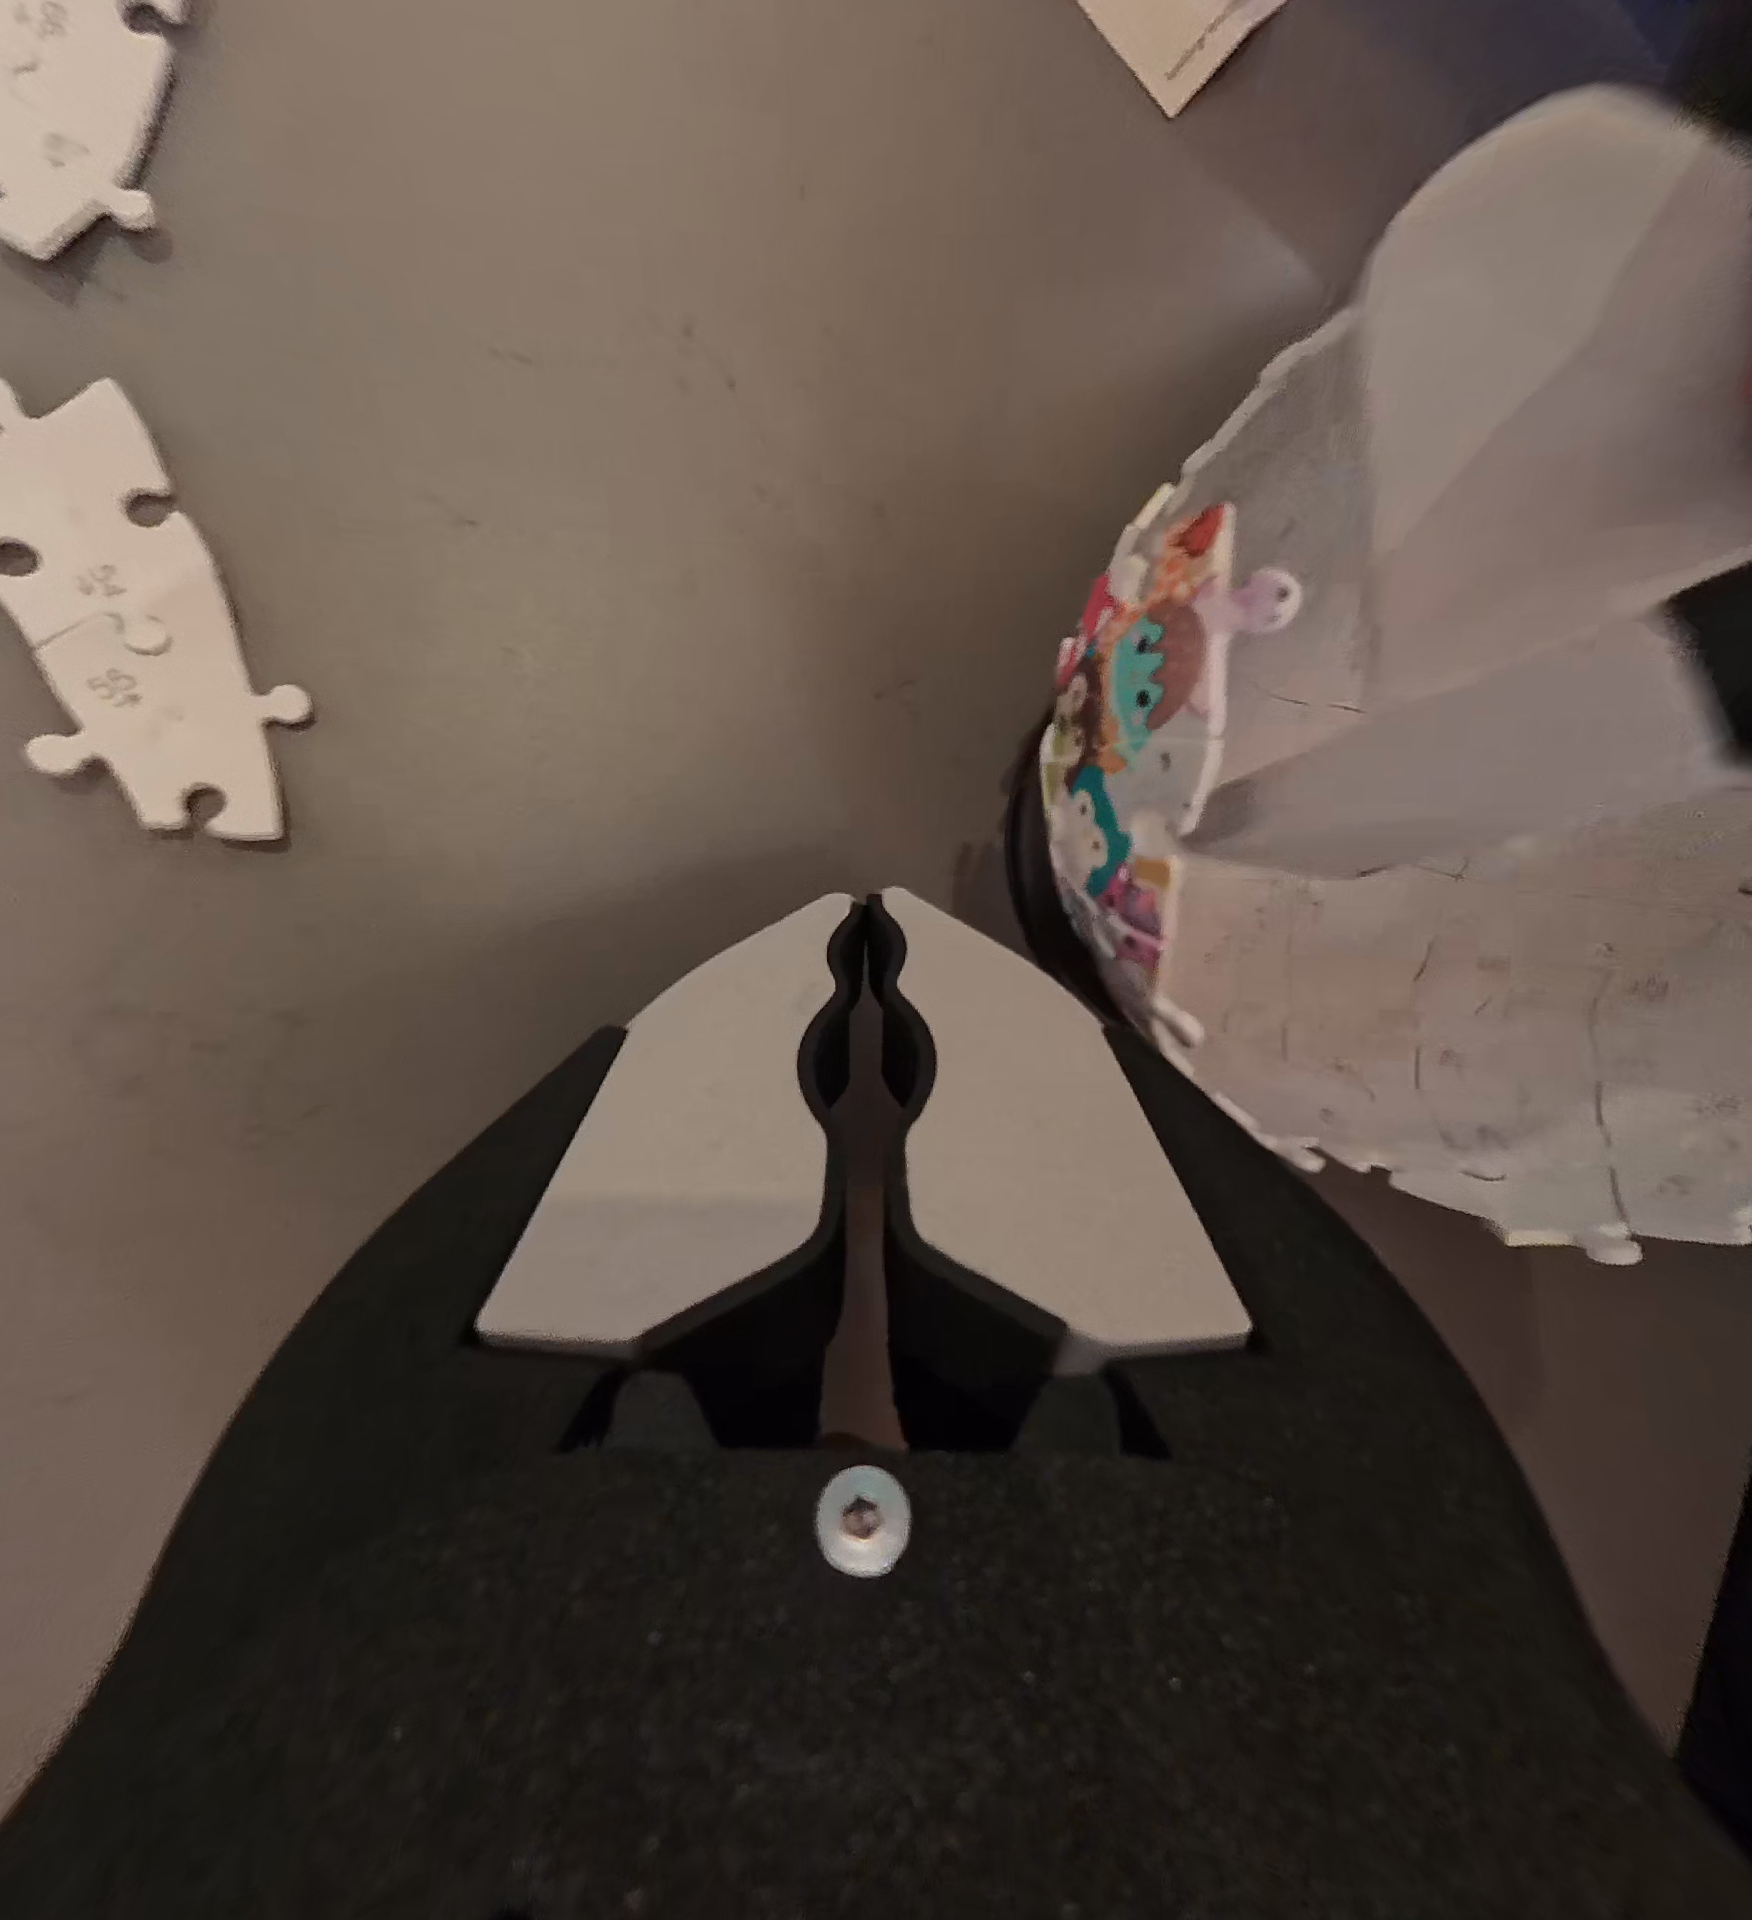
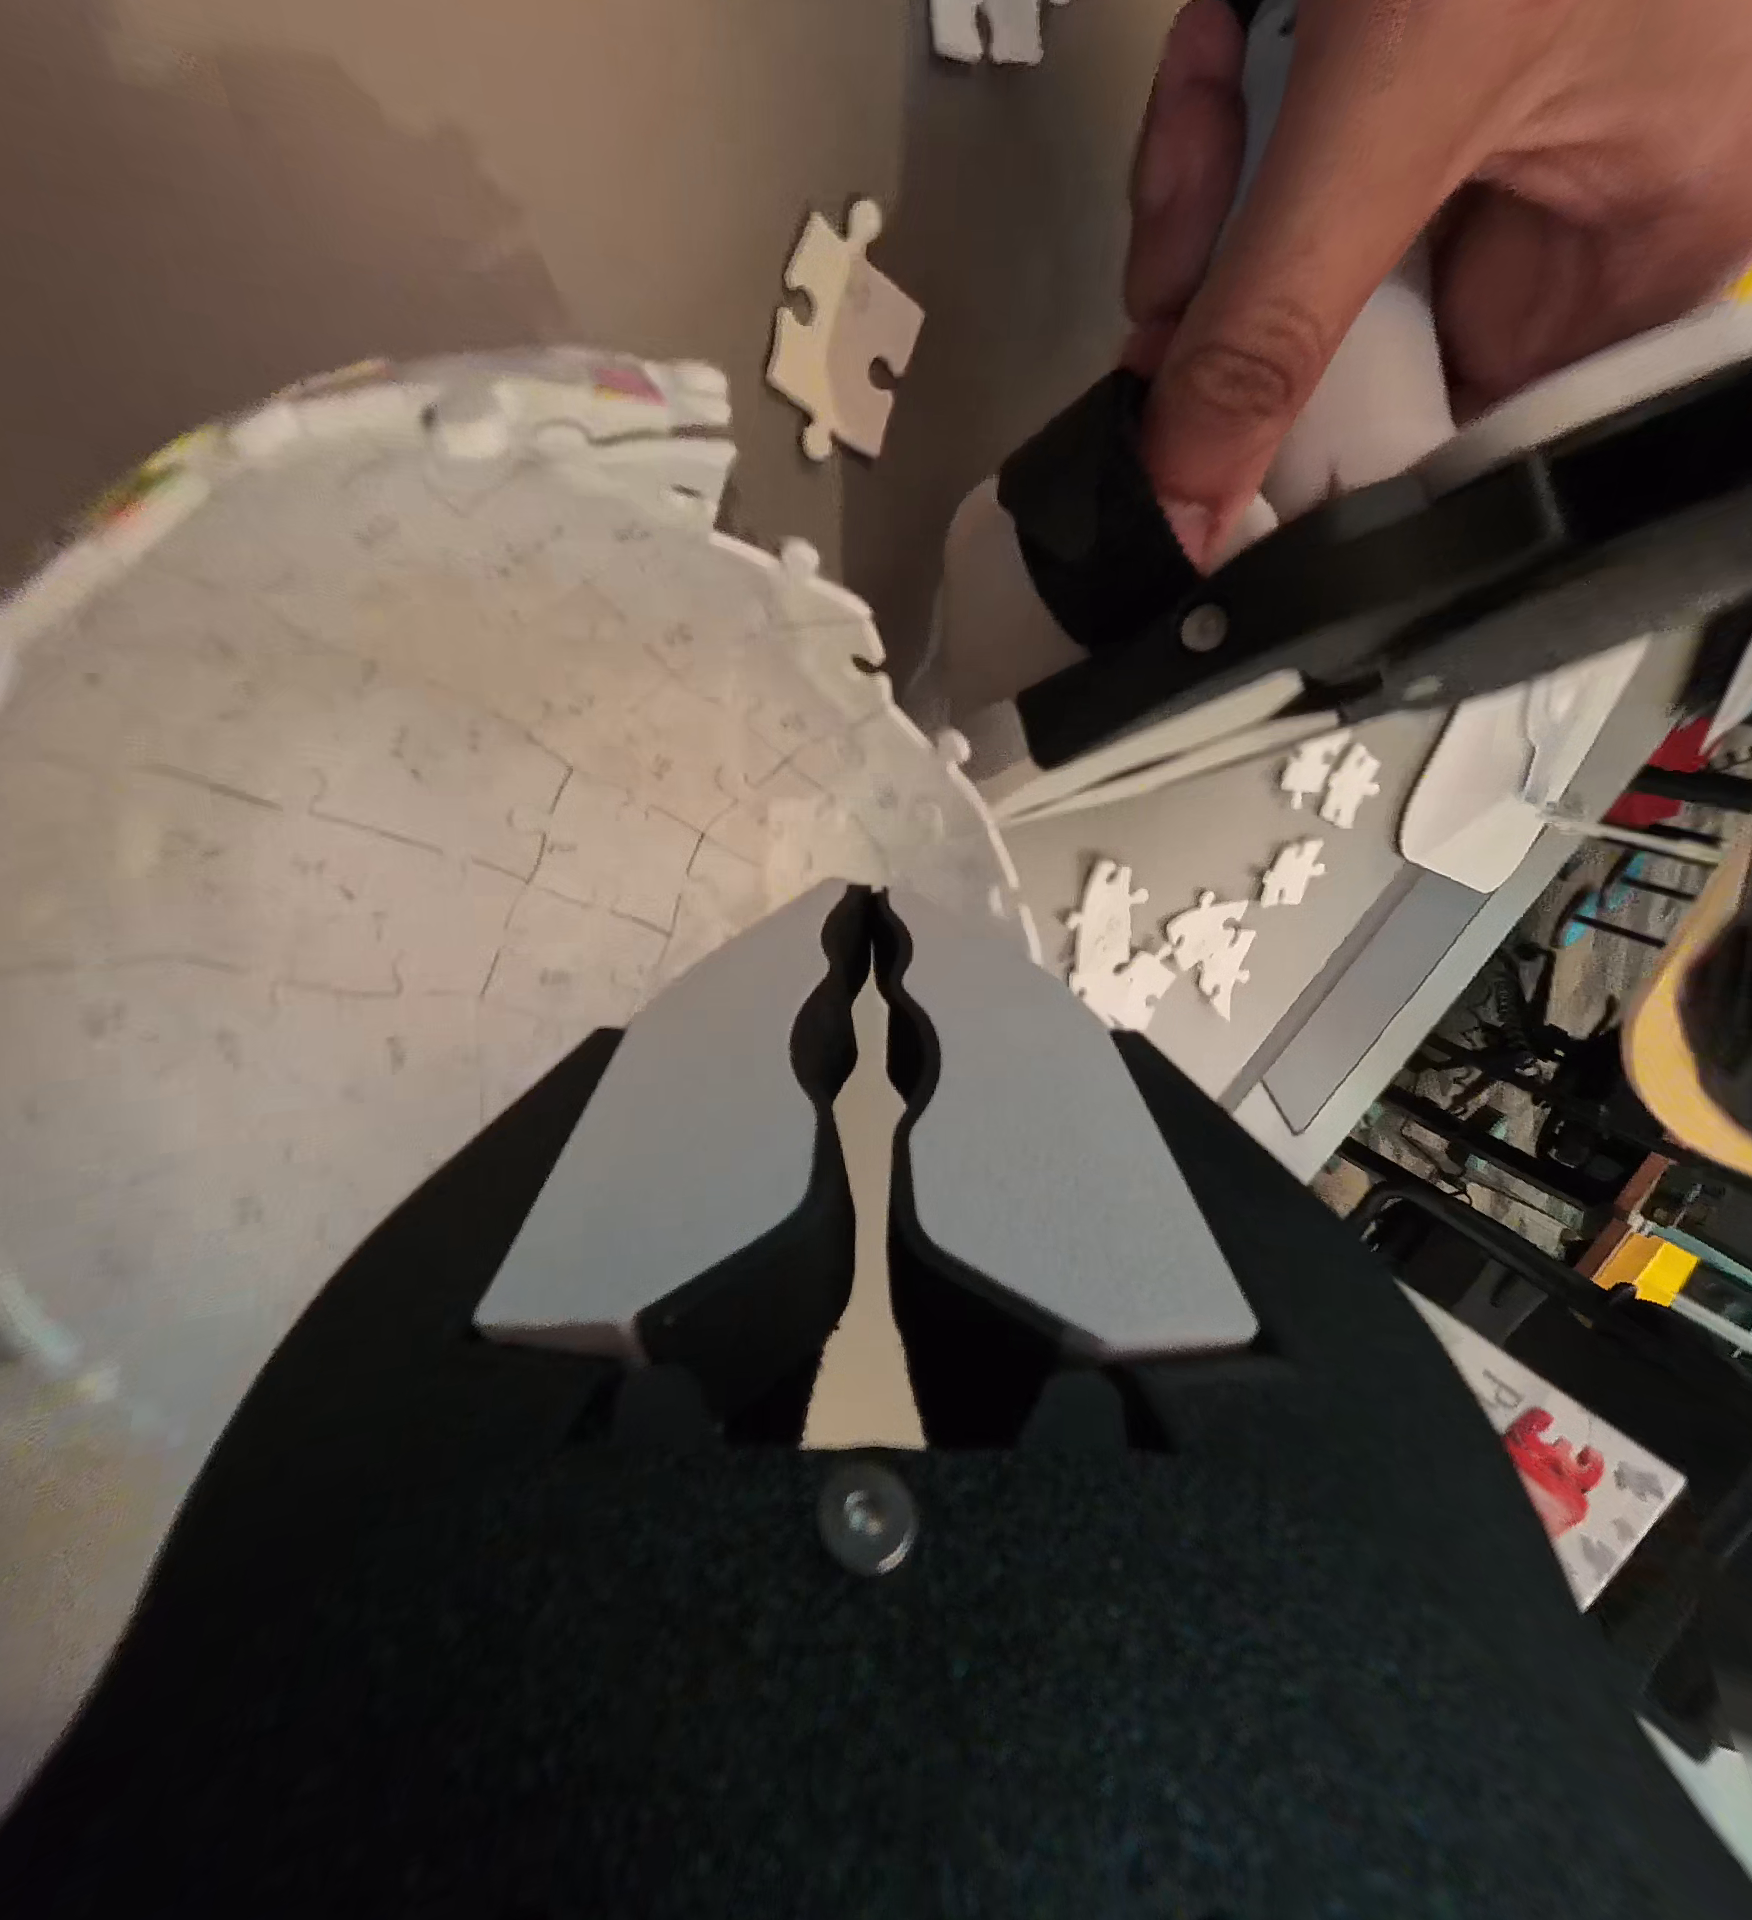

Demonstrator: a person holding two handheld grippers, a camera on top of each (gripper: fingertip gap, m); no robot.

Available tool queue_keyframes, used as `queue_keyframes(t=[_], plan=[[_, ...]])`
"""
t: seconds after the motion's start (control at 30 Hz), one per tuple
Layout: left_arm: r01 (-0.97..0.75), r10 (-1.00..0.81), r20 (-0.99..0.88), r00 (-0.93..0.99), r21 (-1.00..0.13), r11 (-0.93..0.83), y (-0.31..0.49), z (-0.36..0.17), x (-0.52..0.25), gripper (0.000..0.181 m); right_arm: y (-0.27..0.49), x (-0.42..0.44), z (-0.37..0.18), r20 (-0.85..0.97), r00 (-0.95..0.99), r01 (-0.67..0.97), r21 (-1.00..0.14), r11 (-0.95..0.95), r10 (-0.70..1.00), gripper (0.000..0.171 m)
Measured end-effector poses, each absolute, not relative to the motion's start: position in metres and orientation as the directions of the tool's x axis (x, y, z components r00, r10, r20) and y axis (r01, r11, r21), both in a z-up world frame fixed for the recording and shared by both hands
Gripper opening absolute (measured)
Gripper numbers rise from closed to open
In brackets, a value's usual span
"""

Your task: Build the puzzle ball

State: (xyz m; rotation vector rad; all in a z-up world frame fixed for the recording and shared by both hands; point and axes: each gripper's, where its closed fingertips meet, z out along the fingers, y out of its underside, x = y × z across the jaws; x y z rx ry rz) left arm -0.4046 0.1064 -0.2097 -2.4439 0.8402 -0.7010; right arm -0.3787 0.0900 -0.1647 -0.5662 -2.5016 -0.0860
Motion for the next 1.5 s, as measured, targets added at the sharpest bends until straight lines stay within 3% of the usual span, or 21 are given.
queue_keyframes(t=[0.1, 0.23, 0.33, 0.47, 0.6, 0.87, 1.0, 1.13, 1.23, 1.43, 1.5], plan=[[-0.374, -0.639, 0.312, 0.703, -0.602, -0.705, 0.113, -0.201, -0.412, 0.000, 0.096, -0.372, -0.135, 0.574, -0.688, 0.444, -0.150, 0.883, 0.443, 0.000], [-0.307, -0.637, 0.262, 0.725, -0.705, -0.639, 0.123, -0.174, -0.421, 0.001, 0.105, -0.369, -0.082, 0.611, -0.532, 0.453, -0.380, 0.806, 0.587, 0.000], [-0.261, -0.670, 0.281, 0.688, -0.765, -0.589, 0.120, -0.151, -0.413, 0.012, 0.106, -0.362, -0.078, 0.478, -0.517, 0.472, -0.534, 0.702, 0.710, 0.000], [-0.290, -0.677, 0.234, 0.698, -0.772, -0.566, 0.115, -0.142, -0.409, 0.022, 0.121, -0.358, -0.096, 0.365, -0.481, 0.579, -0.550, 0.602, 0.797, 0.020], [-0.320, -0.639, 0.157, 0.753, -0.761, -0.564, 0.104, -0.125, -0.422, 0.022, 0.112, -0.353, -0.066, 0.369, -0.417, 0.553, -0.622, 0.554, 0.831, 0.029], [-0.447, -0.552, -0.052, 0.832, -0.652, -0.612, 0.020, -0.106, -0.462, 0.029, 0.086, -0.332, 0.009, 0.435, -0.208, 0.408, -0.775, 0.482, 0.876, 0.031], [-0.399, -0.466, -0.048, 0.883, -0.598, -0.695, -0.037, -0.135, -0.488, 0.033, 0.054, -0.319, 0.018, 0.327, -0.217, 0.432, -0.813, 0.391, 0.920, 0.038], [-0.397, -0.383, -0.134, 0.914, -0.489, -0.776, -0.082, -0.185, -0.521, 0.040, 0.002, -0.299, 0.000, 0.154, -0.230, 0.358, -0.905, 0.231, 0.961, 0.041], [-0.379, -0.364, -0.125, 0.923, -0.454, -0.807, -0.099, -0.212, -0.529, 0.043, -0.037, -0.280, -0.047, 0.023, -0.244, 0.340, -0.934, 0.108, 0.969, 0.040], [-0.332, -0.356, -0.053, 0.933, -0.507, -0.795, -0.092, -0.218, -0.528, 0.057, -0.098, -0.238, -0.123, -0.110, -0.252, 0.393, -0.920, -0.002, 0.962, 0.034], [-0.312, -0.367, 0.000, 0.930, -0.526, -0.791, -0.089, -0.219, -0.522, 0.049, -0.111, -0.231, -0.131, -0.148, -0.260, 0.406, -0.913, -0.031, 0.954, 0.034]])
